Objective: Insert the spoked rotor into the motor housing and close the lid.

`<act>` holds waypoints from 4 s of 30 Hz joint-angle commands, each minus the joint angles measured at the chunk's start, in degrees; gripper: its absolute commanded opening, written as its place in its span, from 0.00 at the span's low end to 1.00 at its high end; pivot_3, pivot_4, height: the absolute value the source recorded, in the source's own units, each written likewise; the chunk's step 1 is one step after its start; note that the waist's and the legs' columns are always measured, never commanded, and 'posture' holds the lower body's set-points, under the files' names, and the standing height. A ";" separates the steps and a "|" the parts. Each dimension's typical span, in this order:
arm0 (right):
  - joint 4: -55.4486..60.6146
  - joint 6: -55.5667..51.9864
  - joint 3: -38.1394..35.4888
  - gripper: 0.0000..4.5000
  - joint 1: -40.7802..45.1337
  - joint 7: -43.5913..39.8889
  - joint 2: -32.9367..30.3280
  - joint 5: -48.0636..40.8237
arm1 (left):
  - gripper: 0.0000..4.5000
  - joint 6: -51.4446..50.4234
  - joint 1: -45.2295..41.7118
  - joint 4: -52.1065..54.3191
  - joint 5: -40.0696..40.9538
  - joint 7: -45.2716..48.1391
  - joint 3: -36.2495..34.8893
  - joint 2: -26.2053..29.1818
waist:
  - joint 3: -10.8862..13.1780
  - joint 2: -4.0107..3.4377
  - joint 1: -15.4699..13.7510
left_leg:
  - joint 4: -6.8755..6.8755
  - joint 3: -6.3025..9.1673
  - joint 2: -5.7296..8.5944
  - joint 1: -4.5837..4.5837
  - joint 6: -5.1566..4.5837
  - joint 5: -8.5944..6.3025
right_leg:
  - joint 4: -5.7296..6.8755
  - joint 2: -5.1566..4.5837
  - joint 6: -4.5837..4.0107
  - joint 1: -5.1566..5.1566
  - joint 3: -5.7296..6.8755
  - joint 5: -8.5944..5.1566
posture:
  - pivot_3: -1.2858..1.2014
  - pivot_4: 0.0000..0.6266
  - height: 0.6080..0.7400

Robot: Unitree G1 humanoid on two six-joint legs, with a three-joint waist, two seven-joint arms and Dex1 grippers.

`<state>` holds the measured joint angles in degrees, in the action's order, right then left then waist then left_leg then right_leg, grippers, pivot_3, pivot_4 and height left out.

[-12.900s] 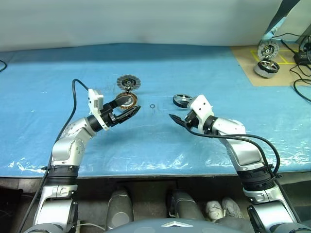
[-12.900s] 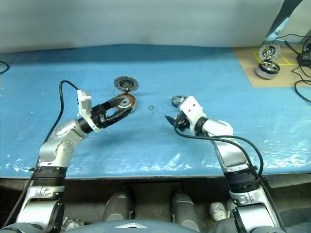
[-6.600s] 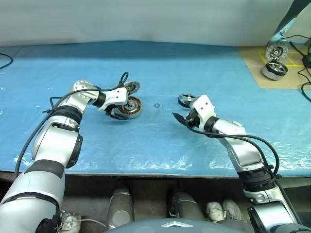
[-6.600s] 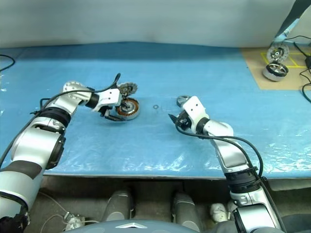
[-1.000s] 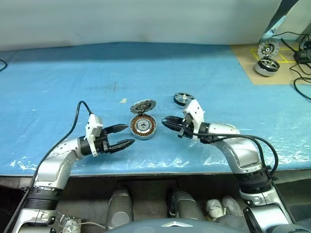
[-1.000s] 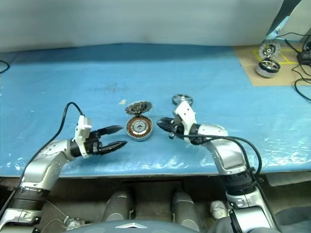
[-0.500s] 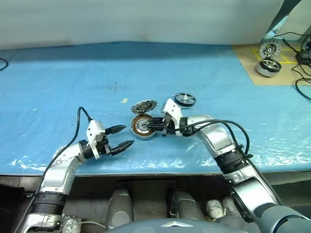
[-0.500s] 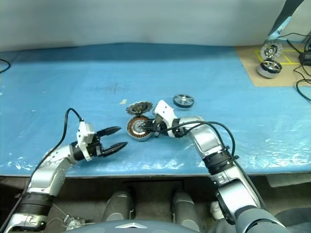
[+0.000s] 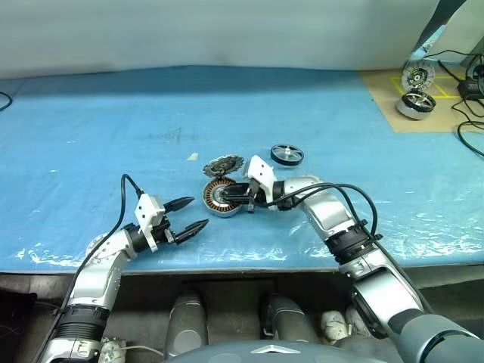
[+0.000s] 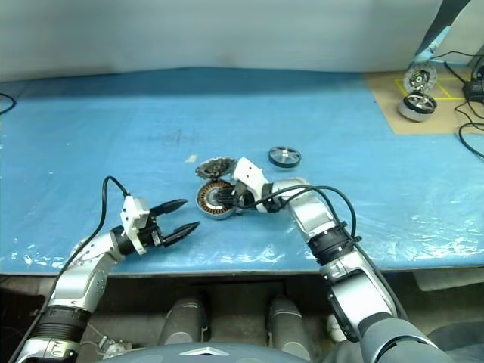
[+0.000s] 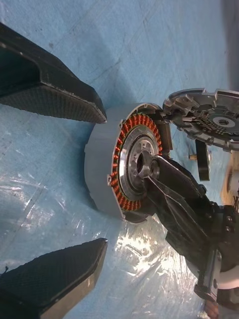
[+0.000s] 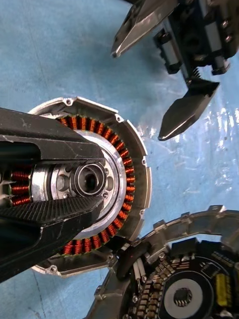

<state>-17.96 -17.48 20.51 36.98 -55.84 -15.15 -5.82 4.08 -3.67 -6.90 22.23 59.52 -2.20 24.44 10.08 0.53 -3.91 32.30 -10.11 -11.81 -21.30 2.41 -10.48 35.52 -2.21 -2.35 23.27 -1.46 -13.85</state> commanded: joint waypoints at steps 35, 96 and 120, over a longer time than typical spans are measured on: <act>-2.28 4.18 -0.10 0.29 1.02 -0.35 0.40 3.40 | 0.86 1.06 -0.37 -0.15 -0.44 0.81 -0.10 0.63 | 0.00 0.00 -0.01 | 0.02 0.00 0.00 0.01 -0.02 0.01 | 0.05 -0.01 0.00 0.00 0.00 0.00 | 0.52 0.24 1.00; -26.44 -0.86 -11.95 0.67 22.33 8.92 -9.04 7.36 | 0.86 -9.12 -0.01 12.36 4.07 -3.83 0.88 0.22 | 0.02 0.01 0.75 | 0.11 -0.04 0.00 -0.16 -0.06 0.02 | 0.19 0.03 -0.12 0.14 0.10 -0.05 | 0.52 0.24 1.00; -29.20 -8.44 -15.81 0.71 24.15 6.52 -9.10 4.99 | 0.86 -1.38 -0.58 2.88 2.36 -0.05 1.44 -0.09 | 0.02 0.00 0.61 | 0.14 -0.03 -0.01 -0.16 -0.08 0.02 | 0.22 0.02 -0.13 0.14 0.11 -0.05 | 0.52 0.24 1.00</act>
<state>-49.59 -24.96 6.62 59.82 -48.65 -23.90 0.76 1.50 -4.07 -4.15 24.34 58.84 -0.14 24.35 10.10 0.53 -3.30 32.44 -10.14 -11.82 -21.47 2.33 -10.46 35.74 -2.19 -2.48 23.42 -1.35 -13.90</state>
